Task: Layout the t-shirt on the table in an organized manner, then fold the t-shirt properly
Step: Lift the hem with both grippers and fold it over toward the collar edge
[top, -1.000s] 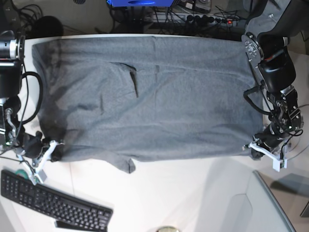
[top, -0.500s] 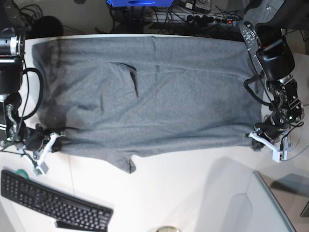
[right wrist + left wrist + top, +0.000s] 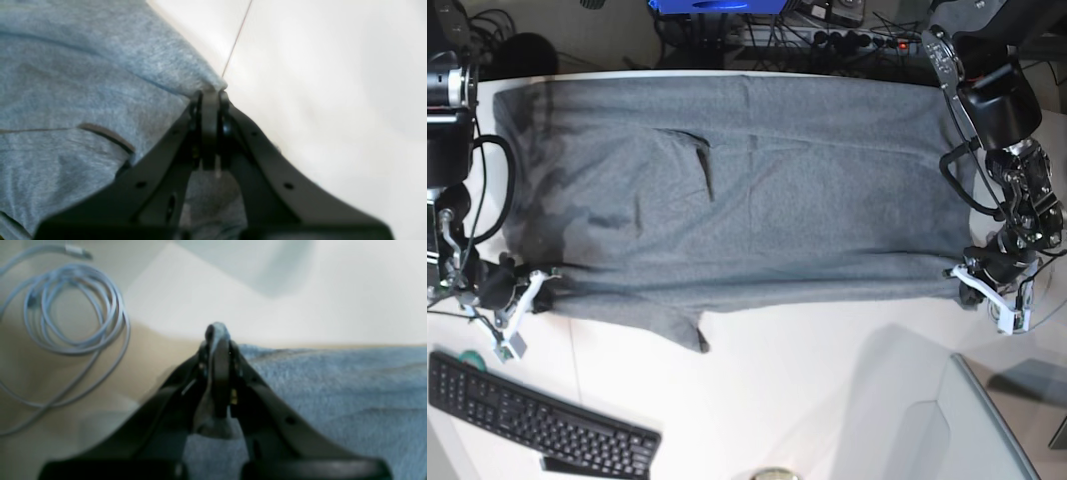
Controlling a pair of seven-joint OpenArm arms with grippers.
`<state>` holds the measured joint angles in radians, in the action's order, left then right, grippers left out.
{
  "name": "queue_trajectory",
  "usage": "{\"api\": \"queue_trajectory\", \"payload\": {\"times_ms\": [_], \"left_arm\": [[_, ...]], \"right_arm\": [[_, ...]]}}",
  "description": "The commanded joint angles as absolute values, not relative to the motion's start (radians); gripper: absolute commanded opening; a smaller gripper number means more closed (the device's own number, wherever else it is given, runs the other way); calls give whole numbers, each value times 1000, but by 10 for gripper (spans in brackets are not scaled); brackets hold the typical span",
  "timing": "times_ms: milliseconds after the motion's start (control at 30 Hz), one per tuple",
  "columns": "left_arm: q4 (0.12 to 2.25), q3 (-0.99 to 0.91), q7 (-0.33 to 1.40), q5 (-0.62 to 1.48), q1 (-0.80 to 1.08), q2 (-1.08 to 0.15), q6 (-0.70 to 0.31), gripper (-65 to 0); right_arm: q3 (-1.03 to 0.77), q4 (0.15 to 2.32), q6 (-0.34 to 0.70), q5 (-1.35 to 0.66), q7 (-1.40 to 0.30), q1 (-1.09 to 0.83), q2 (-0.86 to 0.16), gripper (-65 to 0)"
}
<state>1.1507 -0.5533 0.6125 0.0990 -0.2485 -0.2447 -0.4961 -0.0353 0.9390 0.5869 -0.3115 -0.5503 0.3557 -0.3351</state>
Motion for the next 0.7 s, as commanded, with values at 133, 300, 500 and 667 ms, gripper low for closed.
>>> {"api": "queue_trajectory", "payload": {"times_ms": [133,300,500,667], "left_arm": [[1224,-555,651,110,-259,-260,-493,-650],[1267,-588,654,110,-214,-263,-547,-650],[1274,-671,693,110,-188,-265,-598,-650],[1274,-685,693,108,-145,-266,-622,-650]], "right_arm": [[-39,997,598,-323,-565,366,-352,-650],[-47,997,680,-325,-575,358,-352,-650],[-50,1075,684,-325,-596,305,-352,-650],[-50,1179,679,-325,-654,257,-352,-650]]}}
